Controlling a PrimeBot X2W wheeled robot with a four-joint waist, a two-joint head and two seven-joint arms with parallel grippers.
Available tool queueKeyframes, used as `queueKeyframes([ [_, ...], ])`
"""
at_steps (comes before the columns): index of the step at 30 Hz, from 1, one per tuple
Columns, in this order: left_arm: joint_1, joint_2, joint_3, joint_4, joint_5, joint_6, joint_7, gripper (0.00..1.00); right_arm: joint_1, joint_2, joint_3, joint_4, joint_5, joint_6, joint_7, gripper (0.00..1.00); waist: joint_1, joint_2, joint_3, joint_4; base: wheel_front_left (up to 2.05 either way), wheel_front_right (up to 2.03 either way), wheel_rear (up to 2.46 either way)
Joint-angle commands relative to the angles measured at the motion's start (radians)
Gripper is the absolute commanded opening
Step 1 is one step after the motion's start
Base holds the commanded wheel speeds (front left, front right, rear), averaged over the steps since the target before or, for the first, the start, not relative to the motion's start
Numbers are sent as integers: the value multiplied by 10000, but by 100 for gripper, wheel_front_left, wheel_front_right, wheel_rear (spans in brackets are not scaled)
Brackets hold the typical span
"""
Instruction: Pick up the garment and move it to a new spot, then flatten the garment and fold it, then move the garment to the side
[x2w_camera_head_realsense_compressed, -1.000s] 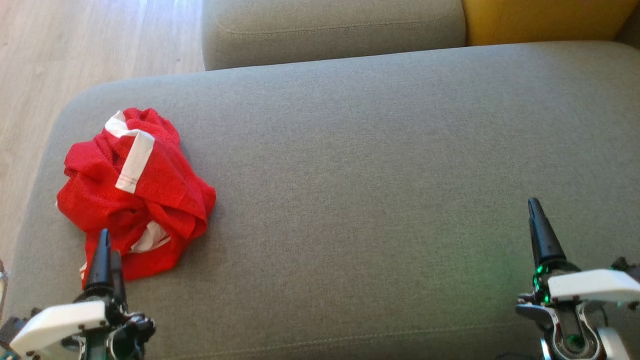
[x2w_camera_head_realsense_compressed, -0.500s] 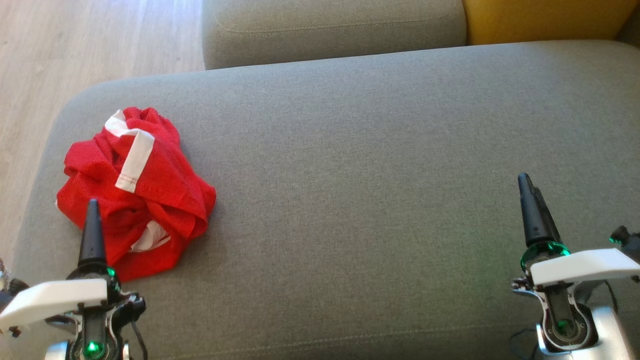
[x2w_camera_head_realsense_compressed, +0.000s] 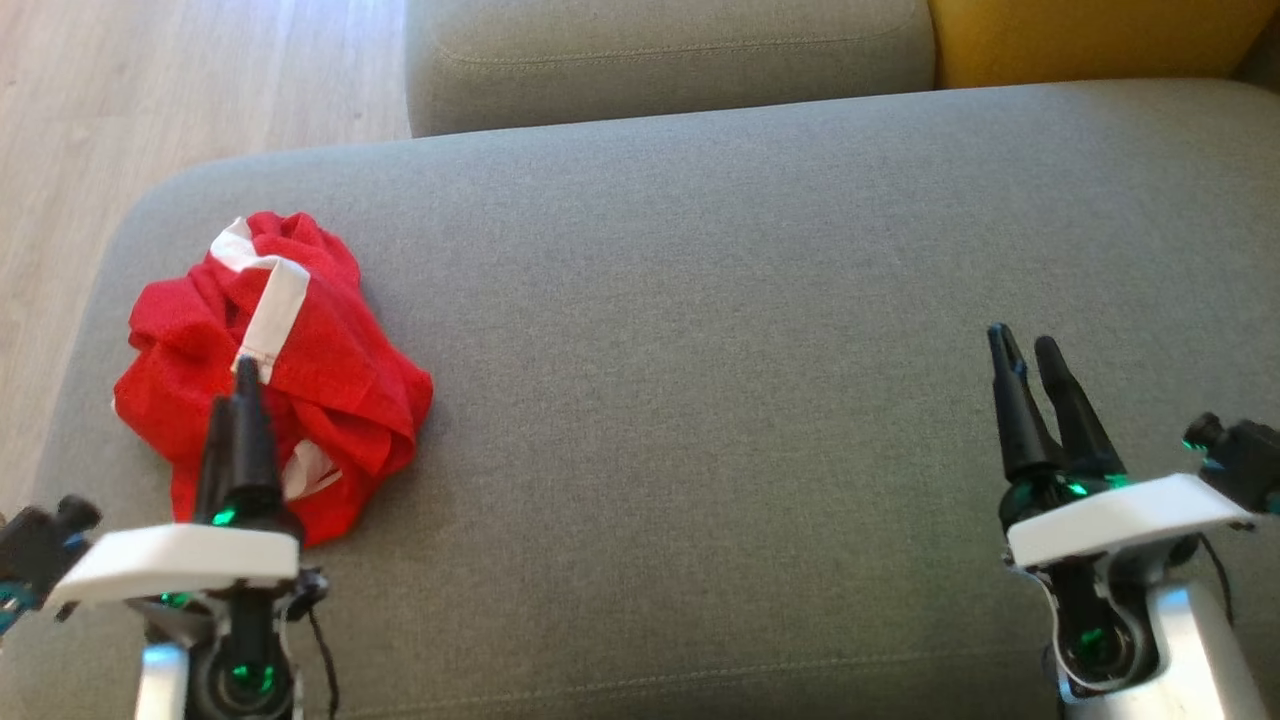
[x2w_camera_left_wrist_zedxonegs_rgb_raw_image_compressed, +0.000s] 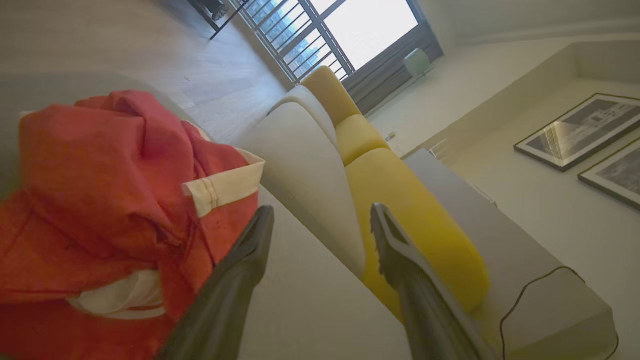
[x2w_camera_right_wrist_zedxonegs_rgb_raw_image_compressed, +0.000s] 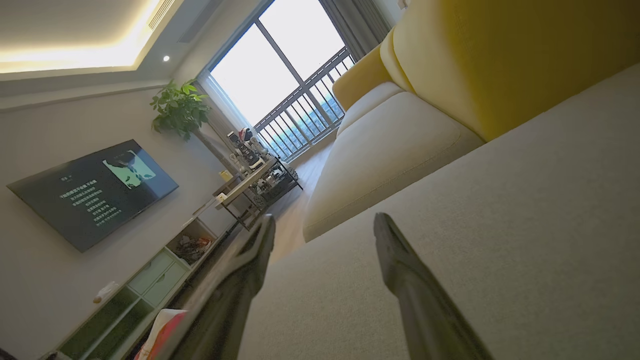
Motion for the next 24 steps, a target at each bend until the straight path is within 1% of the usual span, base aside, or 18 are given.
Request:
queueKeyframes([
  [1,-477,143,101,-487,338,18,-113,100,-658,-90,186,-469,-306,-1,-115,100,0,0,4,-1,0,0,0],
  [2,-496,147,-46,-583,818,73,-171,100,-689,-92,270,-537,-669,-1,-175,100,0,0,8,-6,0,0,0],
  [5,-520,151,-247,-716,1637,167,-259,100,-721,-94,412,-602,-1233,-1,-264,100,0,0,-1,-23,0,0,0],
  [8,-511,164,-466,-777,2677,301,-347,100,-741,-96,600,-607,-1848,-1,-352,100,0,0,-8,-59,0,0,0],
  [11,-500,289,-759,-788,3612,545,-435,100,-774,-99,754,-579,-2453,-1,-441,100,0,0,-7,-102,0,0,0],
  [17,-512,810,-1510,-642,5062,1415,-610,100,-790,-103,1051,-483,-3639,-1,-619,100,0,0,-8,-136,0,0,0],
  [21,-547,1152,-2020,-481,5668,2036,-727,100,-791,-106,1210,-401,-4365,-1,-738,100,0,0,-30,-128,0,0,0],
  [24,-566,1413,-2415,-259,6071,2397,-815,100,-789,-109,1270,-343,-4860,-1,-827,100,0,0,-53,-122,0,0,0],
])
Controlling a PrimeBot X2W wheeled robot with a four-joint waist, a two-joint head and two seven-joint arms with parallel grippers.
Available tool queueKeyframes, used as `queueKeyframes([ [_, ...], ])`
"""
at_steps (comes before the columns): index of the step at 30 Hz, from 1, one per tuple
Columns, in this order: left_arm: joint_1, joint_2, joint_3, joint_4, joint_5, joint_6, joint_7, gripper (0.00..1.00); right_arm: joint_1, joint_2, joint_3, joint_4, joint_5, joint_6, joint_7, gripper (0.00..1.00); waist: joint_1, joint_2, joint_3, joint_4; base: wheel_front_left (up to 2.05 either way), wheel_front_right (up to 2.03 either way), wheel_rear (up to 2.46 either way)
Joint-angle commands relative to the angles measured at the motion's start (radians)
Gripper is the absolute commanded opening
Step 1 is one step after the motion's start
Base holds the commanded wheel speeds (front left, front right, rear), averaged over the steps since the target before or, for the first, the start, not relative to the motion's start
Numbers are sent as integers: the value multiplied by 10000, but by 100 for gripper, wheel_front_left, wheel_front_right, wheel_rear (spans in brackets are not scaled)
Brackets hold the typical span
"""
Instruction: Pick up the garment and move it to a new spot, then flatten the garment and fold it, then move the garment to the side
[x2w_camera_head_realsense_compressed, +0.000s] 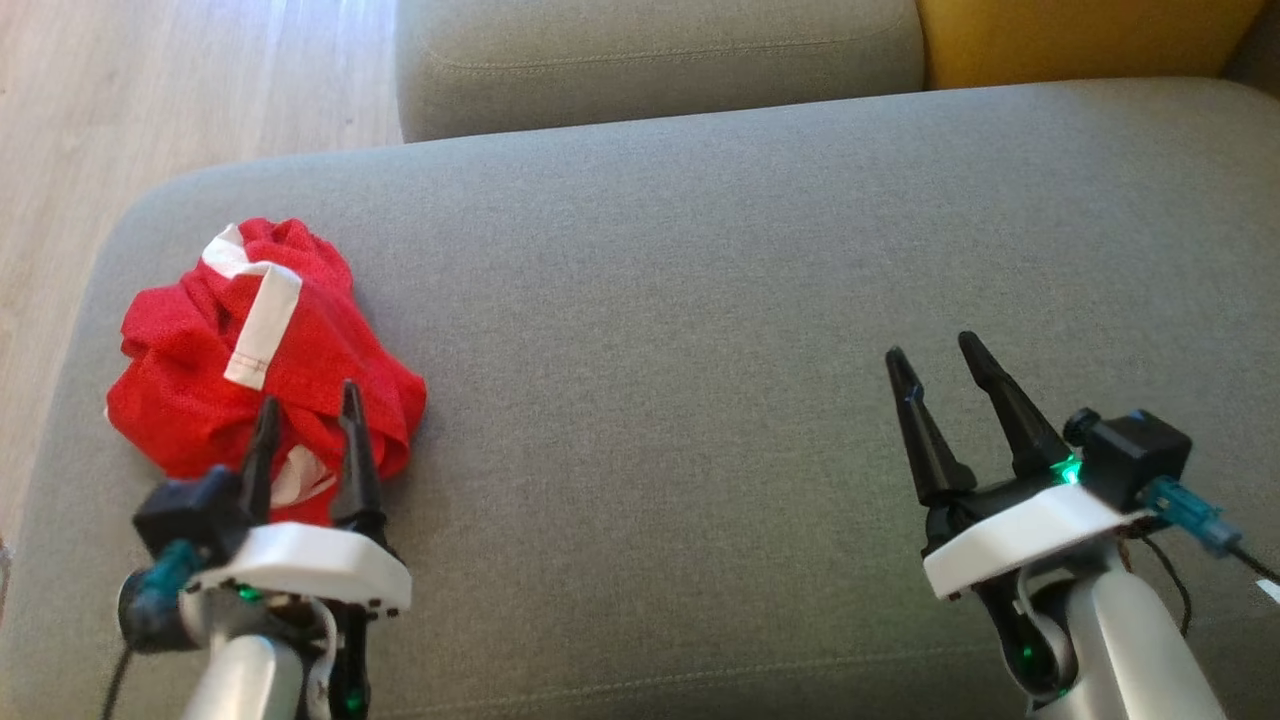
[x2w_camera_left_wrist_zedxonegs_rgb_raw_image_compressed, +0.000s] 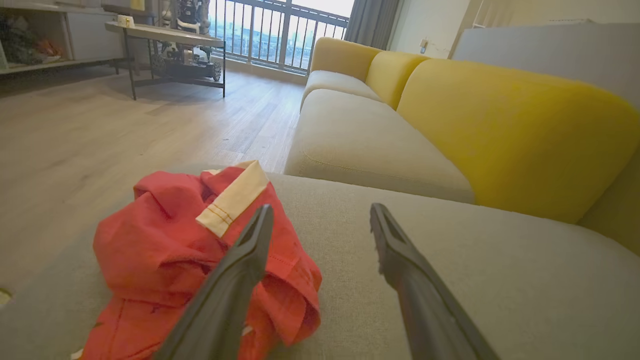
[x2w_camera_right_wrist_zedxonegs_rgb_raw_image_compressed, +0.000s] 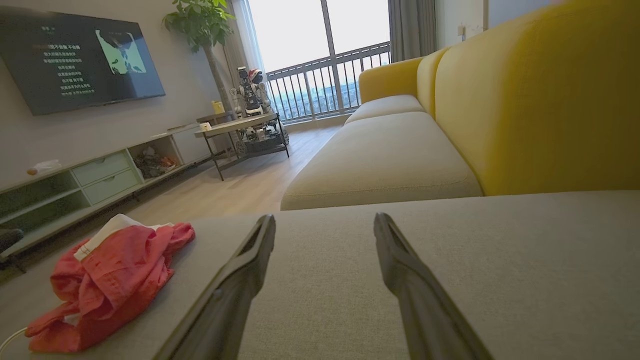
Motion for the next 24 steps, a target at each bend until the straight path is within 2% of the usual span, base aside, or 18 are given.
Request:
queueKeyframes([
  [1,-588,346,-16,-250,469,231,-196,100,-627,-92,217,-320,-503,-1,-176,100,0,0,-17,6,0,0,0],
  [7,-651,628,-687,108,938,721,-372,100,-538,-97,44,-310,-1193,-1,-353,100,0,0,-65,30,0,0,0],
  [13,-685,744,-1016,417,1256,988,-518,100,-360,-101,-288,-503,-1290,-1,-501,100,0,0,-87,-13,0,0,0],
  [24,-842,928,-1450,238,2151,1487,-840,100,-345,-109,-623,-698,-2480,-2,-827,100,0,0,-85,-85,0,0,0],
])
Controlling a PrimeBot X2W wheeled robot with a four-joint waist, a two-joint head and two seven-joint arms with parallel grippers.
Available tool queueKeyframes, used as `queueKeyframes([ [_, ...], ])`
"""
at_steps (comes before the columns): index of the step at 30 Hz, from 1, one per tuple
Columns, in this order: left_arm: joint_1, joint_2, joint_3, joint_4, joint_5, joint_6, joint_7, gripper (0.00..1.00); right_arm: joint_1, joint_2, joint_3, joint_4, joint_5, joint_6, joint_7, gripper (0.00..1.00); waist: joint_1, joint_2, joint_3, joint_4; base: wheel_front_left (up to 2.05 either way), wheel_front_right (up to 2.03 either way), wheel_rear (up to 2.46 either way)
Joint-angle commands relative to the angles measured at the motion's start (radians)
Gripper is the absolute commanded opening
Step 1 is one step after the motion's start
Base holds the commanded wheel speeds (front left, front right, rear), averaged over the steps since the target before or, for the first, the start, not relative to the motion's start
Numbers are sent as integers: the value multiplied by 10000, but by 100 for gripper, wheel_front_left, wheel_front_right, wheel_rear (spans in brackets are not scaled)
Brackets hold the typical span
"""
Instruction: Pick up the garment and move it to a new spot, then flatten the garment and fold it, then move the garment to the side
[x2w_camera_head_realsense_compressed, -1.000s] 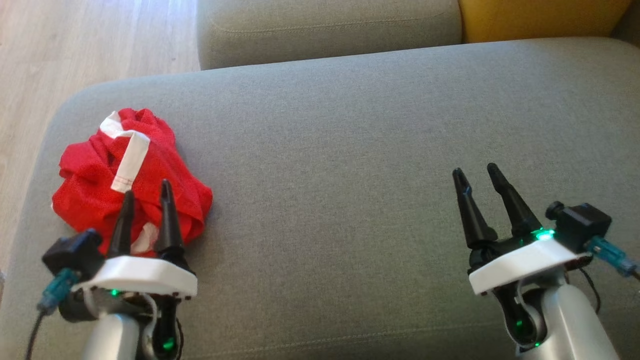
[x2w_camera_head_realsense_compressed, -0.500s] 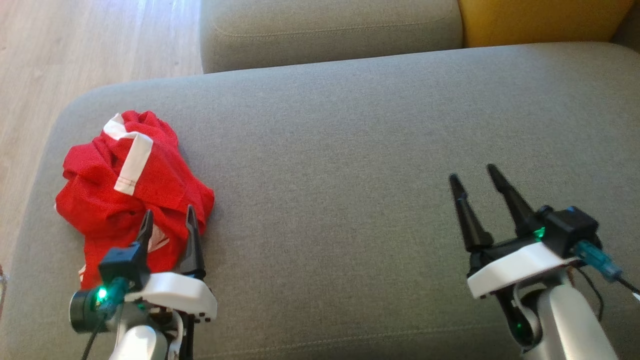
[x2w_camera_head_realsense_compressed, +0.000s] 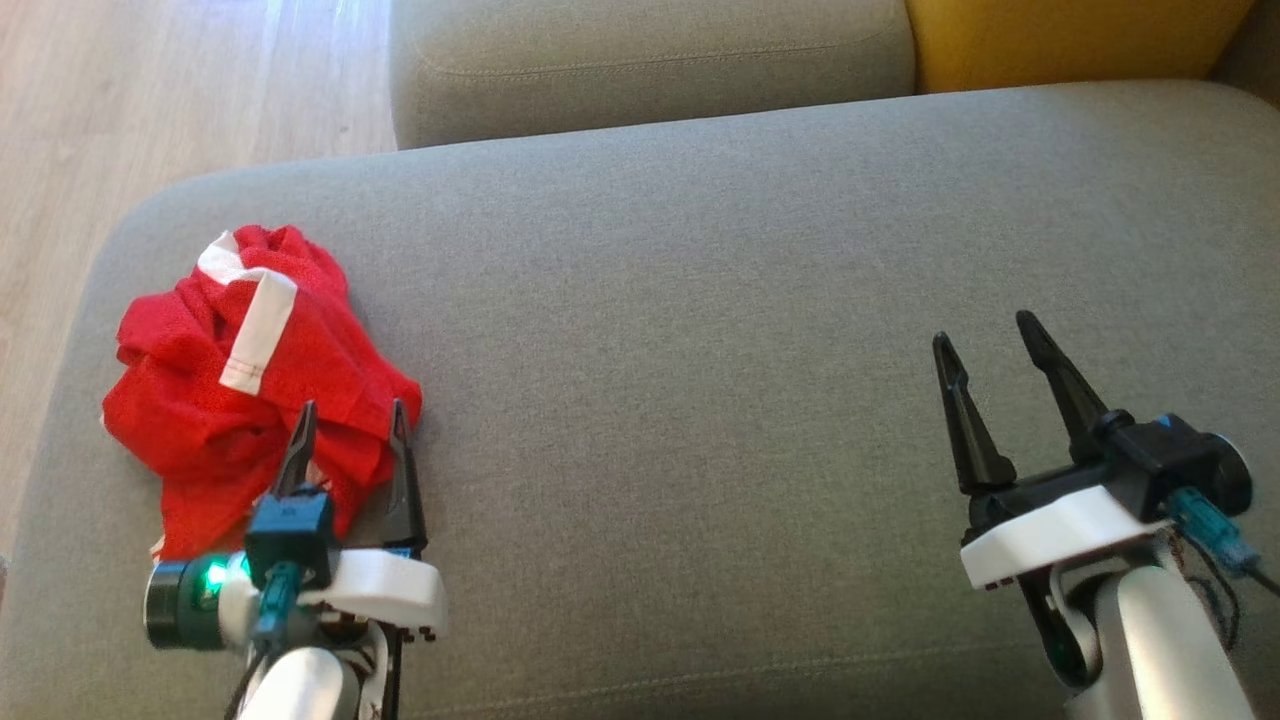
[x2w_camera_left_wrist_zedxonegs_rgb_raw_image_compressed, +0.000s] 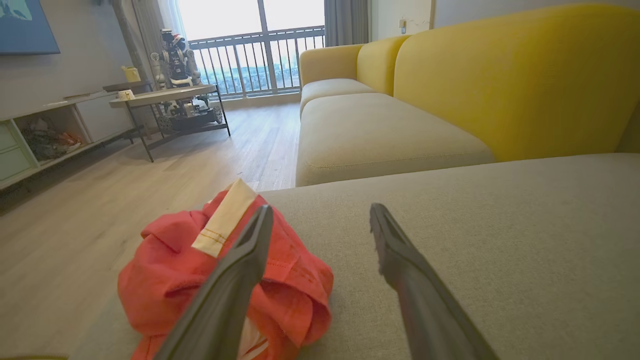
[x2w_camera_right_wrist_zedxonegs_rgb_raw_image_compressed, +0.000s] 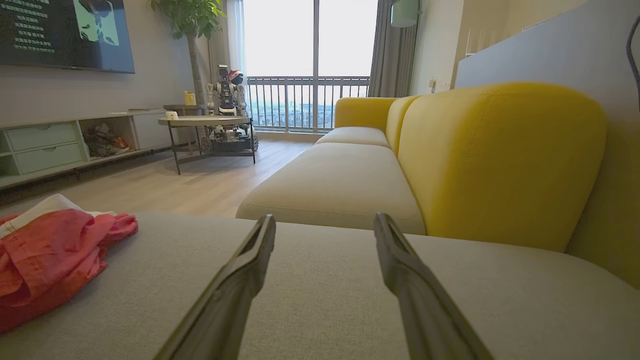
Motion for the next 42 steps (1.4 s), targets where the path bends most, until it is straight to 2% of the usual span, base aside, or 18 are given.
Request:
queueKeyframes([
  [1,-603,231,236,-393,294,134,-185,100,-386,-102,177,-433,-295,-2,-142,100,0,0,-4,3,0,0,0],
  [14,-583,203,97,-389,1448,435,-550,100,-464,-112,143,-460,-1529,-2,-511,100,0,0,28,11,0,0,0],
  [20,-679,290,604,-209,1038,107,-550,100,-522,-112,160,-437,-1176,-2,-511,100,0,0,184,-25,0,0,0],
  [27,-1461,793,1397,590,256,-495,-461,100,-729,-112,344,-753,-585,-2,-511,100,0,0,869,-90,0,0,0],
  [30,-1785,961,1548,749,142,-591,-286,100,-810,-112,378,-898,-406,-2,-511,100,0,0,1133,-29,0,0,0],
  [35,-2437,1193,1761,980,-15,-713,-114,100,-975,-112,805,-1249,-283,-2,-511,100,0,0,1597,364,0,0,0],
  [42,-2382,678,1614,1334,-231,-701,-358,100,-956,-112,1287,-1448,-322,-2,-511,100,0,0,1484,1530,0,0,0],
])
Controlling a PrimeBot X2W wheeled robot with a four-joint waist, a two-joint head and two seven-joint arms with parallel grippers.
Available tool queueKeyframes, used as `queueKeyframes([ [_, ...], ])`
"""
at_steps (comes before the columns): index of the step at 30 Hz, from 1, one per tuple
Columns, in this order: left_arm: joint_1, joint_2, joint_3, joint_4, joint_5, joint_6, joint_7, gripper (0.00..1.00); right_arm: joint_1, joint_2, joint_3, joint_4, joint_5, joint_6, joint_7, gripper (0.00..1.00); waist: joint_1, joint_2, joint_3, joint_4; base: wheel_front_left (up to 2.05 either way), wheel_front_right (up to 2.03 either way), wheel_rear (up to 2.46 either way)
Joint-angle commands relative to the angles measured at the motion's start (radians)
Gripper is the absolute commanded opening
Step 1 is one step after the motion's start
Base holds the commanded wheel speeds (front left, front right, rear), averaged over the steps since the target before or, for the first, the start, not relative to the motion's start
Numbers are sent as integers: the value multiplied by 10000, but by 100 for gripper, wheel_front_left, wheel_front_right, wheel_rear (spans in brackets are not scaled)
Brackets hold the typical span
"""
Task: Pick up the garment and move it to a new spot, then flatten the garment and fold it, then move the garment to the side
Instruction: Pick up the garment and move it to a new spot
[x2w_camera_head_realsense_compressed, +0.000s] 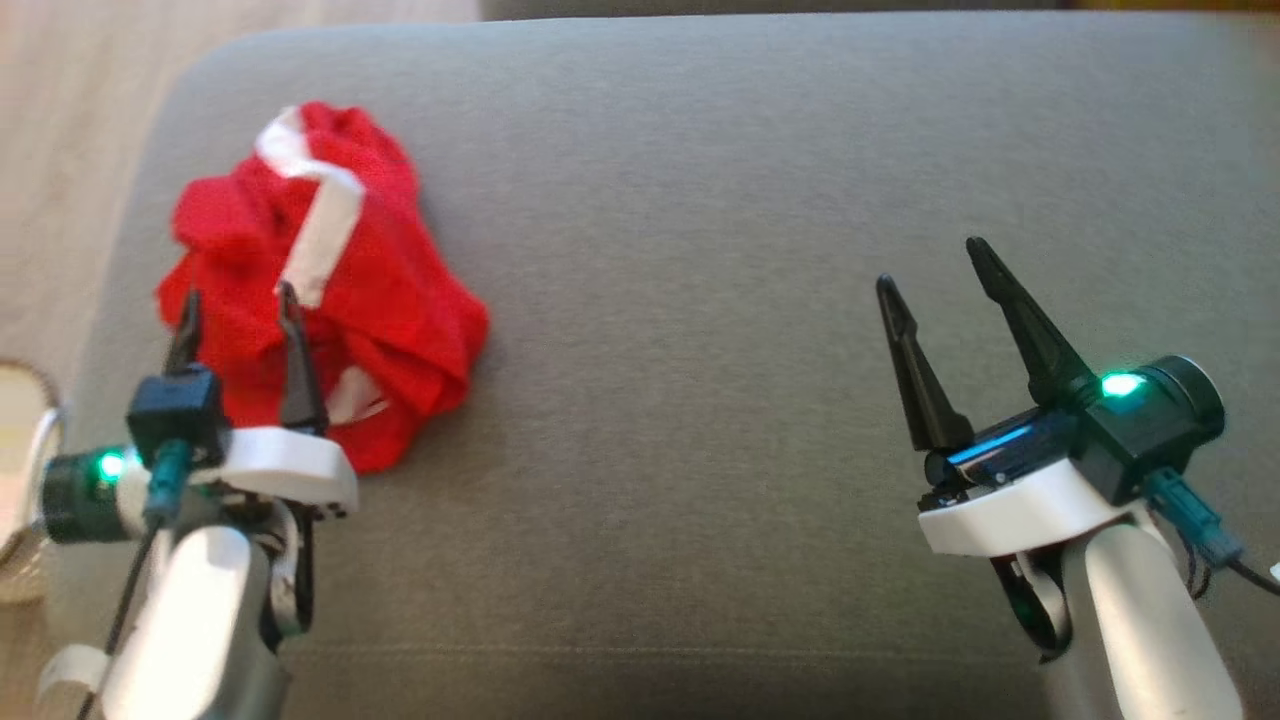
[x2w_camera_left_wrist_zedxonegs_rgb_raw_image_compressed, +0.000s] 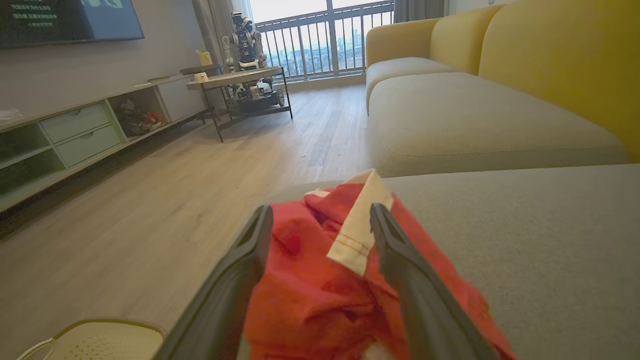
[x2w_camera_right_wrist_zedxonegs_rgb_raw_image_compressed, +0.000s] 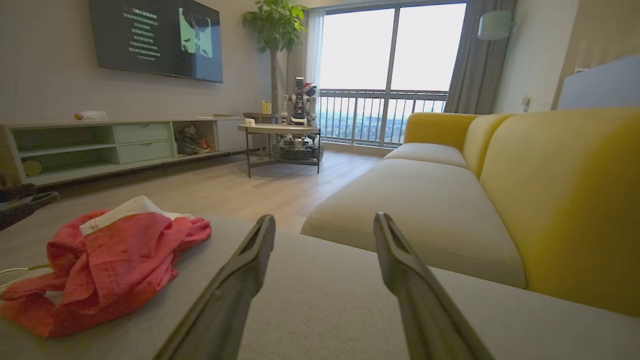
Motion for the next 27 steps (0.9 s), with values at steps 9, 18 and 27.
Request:
queueKeyframes([
  [9,238,-150,184,0,-120,-108,-255,100,-188,-56,426,-159,-80,-2,-90,100,-2,0,-489,2079,0,0,0],
  [18,418,-138,315,-141,-77,-102,-274,100,-186,-56,643,-74,18,-2,-90,100,-2,0,-549,2296,0,0,0],
  [27,73,49,554,-333,-63,-225,-276,100,-323,-56,516,-83,-139,-2,-90,100,-2,0,-101,1566,0,0,0],
])
